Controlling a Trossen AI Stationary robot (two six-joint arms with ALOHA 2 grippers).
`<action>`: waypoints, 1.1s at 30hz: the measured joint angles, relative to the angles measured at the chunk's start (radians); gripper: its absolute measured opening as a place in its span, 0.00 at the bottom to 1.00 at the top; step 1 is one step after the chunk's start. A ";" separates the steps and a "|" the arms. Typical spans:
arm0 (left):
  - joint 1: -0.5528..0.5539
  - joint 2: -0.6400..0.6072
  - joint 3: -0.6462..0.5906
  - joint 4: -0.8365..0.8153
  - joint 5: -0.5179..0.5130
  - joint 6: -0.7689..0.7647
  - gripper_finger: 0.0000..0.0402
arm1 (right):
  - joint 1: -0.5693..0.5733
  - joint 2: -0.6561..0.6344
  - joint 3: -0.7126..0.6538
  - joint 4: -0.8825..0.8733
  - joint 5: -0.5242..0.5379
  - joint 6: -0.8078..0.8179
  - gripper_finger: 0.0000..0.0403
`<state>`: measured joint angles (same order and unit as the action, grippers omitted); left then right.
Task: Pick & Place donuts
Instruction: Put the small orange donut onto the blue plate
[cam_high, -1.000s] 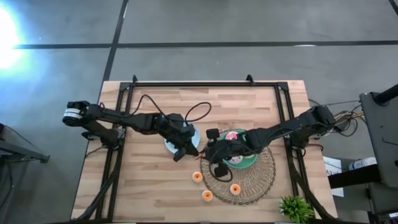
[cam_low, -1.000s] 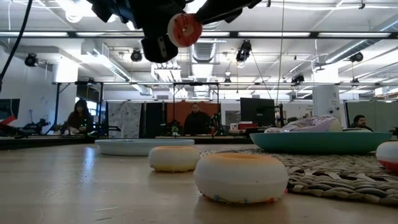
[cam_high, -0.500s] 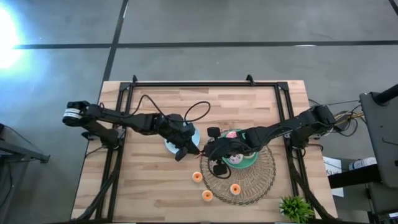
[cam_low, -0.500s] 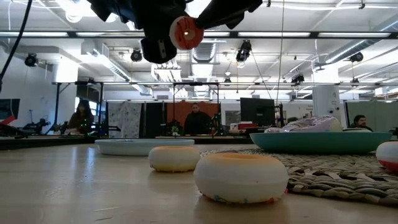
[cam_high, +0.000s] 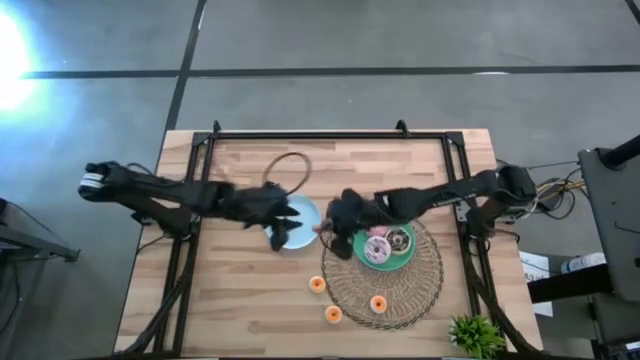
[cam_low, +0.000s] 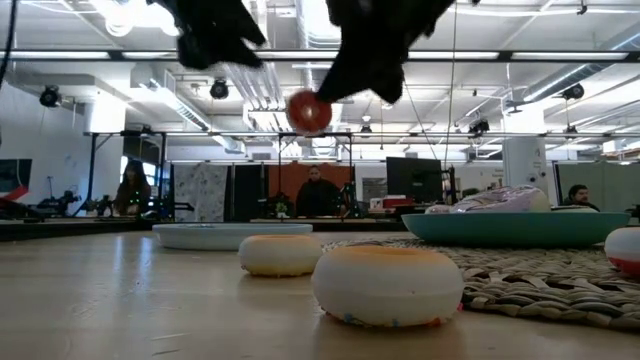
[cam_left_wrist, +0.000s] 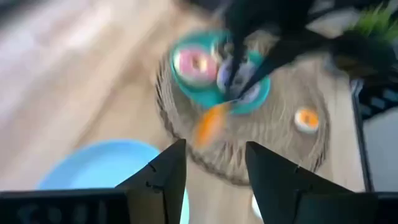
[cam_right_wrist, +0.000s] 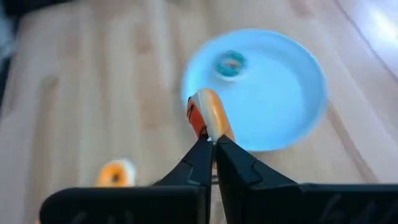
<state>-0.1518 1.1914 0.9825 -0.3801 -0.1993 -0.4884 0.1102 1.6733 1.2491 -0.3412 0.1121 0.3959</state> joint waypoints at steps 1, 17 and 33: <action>-0.031 -0.034 -0.003 -0.010 -0.063 -0.007 0.35 | -0.025 0.000 -0.013 0.031 -0.025 0.030 0.02; -0.266 -0.151 -0.007 -0.154 -0.432 -0.227 0.35 | -0.246 0.413 0.310 0.024 -0.299 0.128 0.02; -0.364 -0.179 -0.008 -0.248 -0.581 -0.318 0.35 | -0.277 0.734 0.796 -0.363 -0.271 -0.056 0.05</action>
<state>-0.5157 1.0120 0.9749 -0.6281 -0.7801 -0.8067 -0.1670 2.4069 2.0450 -0.7042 -0.1593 0.3399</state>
